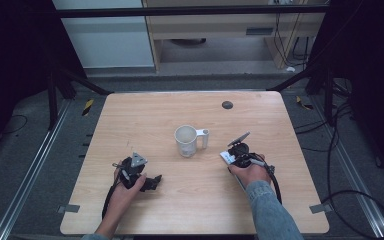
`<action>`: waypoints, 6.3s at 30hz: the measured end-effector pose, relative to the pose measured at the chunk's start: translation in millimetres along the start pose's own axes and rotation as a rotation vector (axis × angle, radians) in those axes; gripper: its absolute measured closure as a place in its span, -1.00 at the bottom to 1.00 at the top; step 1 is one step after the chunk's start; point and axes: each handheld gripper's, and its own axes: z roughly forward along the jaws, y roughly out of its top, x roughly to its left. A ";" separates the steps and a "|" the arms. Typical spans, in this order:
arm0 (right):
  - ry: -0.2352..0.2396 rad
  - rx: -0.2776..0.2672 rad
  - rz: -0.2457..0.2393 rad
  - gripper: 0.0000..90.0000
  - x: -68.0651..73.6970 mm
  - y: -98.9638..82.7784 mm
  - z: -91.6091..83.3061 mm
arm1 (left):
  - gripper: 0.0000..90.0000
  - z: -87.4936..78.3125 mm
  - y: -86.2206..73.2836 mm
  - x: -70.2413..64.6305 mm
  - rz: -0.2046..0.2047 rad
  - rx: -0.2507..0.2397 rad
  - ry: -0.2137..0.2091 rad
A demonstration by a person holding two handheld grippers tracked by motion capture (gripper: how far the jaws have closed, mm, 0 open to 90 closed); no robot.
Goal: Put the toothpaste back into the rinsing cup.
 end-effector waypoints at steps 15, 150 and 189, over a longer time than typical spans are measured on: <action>-0.006 0.003 -0.025 0.66 -0.7 2.4 -6.3 | -1.00 0.1 0.1 0.0 0.000 0.000 0.000; 0.193 -0.553 -0.017 0.74 77.0 88.4 -124.9 | -1.00 0.1 0.1 -0.2 -0.001 -0.001 0.002; 0.158 -0.687 0.011 0.75 81.7 125.0 -129.7 | -1.00 0.0 0.1 -0.2 -0.001 -0.001 0.002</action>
